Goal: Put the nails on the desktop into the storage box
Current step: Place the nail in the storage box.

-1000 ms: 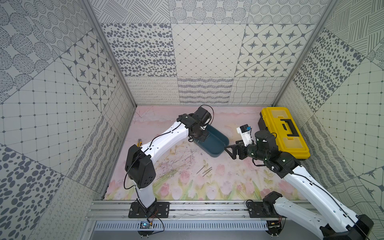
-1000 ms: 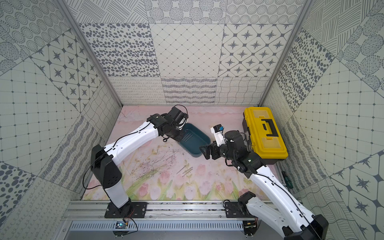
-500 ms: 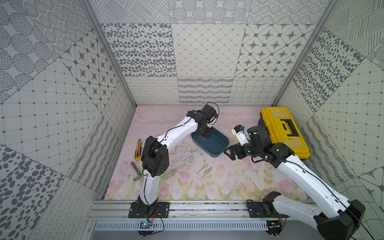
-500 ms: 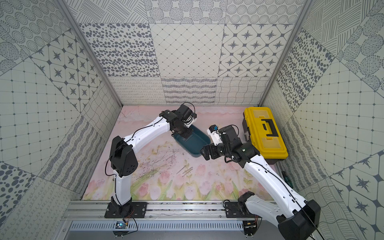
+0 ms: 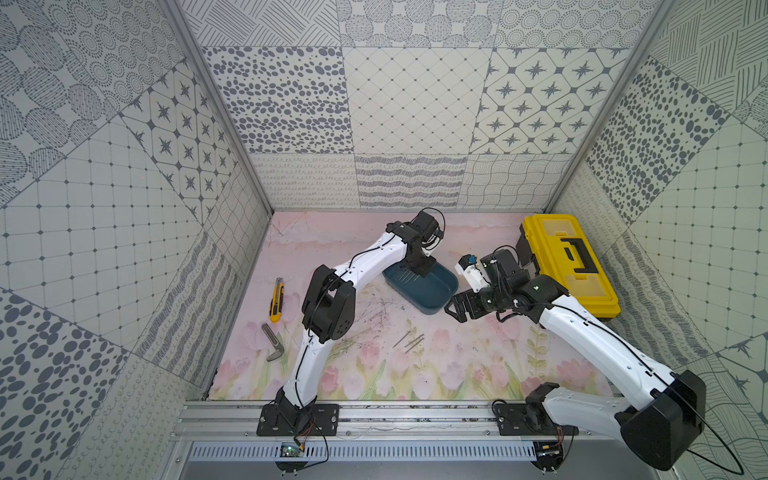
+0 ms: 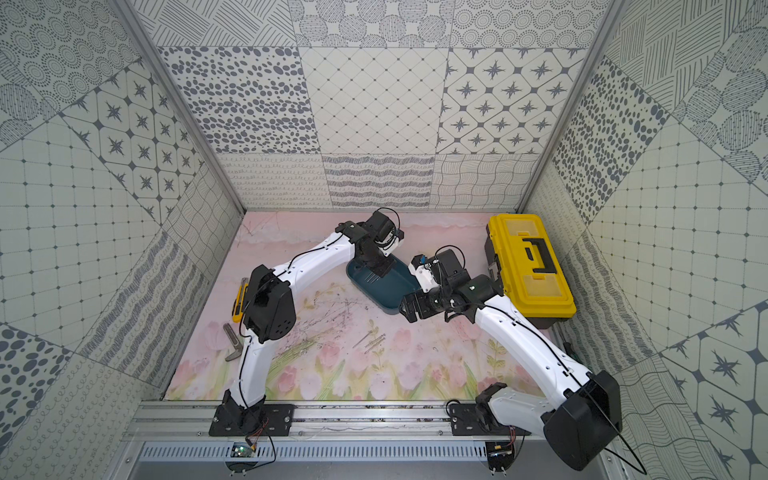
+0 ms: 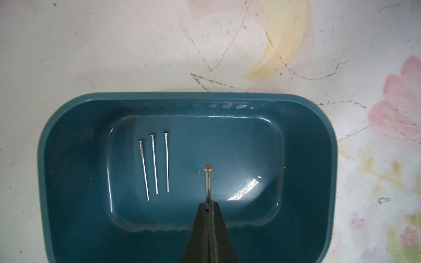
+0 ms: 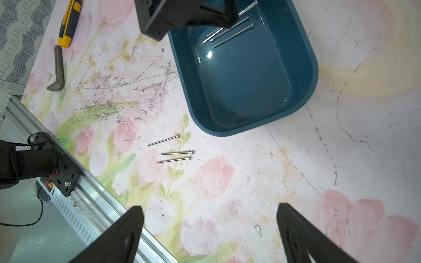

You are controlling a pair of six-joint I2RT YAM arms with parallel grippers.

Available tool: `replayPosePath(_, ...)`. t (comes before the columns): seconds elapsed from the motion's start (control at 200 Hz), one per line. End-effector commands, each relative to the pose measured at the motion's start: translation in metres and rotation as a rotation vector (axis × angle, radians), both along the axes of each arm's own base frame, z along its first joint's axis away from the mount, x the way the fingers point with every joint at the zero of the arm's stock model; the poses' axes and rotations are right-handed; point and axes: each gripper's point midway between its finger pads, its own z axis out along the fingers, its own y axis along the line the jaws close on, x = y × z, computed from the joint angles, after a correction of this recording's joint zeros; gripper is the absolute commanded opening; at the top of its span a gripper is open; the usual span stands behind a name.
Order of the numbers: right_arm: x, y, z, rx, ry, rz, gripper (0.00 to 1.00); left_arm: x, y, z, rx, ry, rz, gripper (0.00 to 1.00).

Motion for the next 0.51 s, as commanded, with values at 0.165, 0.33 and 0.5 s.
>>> replayPosePath(0.165, 0.017, 0.008, -0.008, 0.012, -0.014, -0.002, 0.97, 0.007, -0.01, -0.026, -0.019, 0.025, -0.032, 0.0)
replayPosePath(0.33, 0.023, 0.01, -0.011, 0.016, -0.013, -0.008, 0.97, 0.009, -0.009, -0.04, -0.009, 0.043, -0.025, 0.0)
replayPosePath(0.5, 0.022, 0.01, -0.012, 0.027, -0.009, -0.012, 0.97, 0.014, -0.002, -0.057, 0.005, 0.059, -0.009, 0.0)
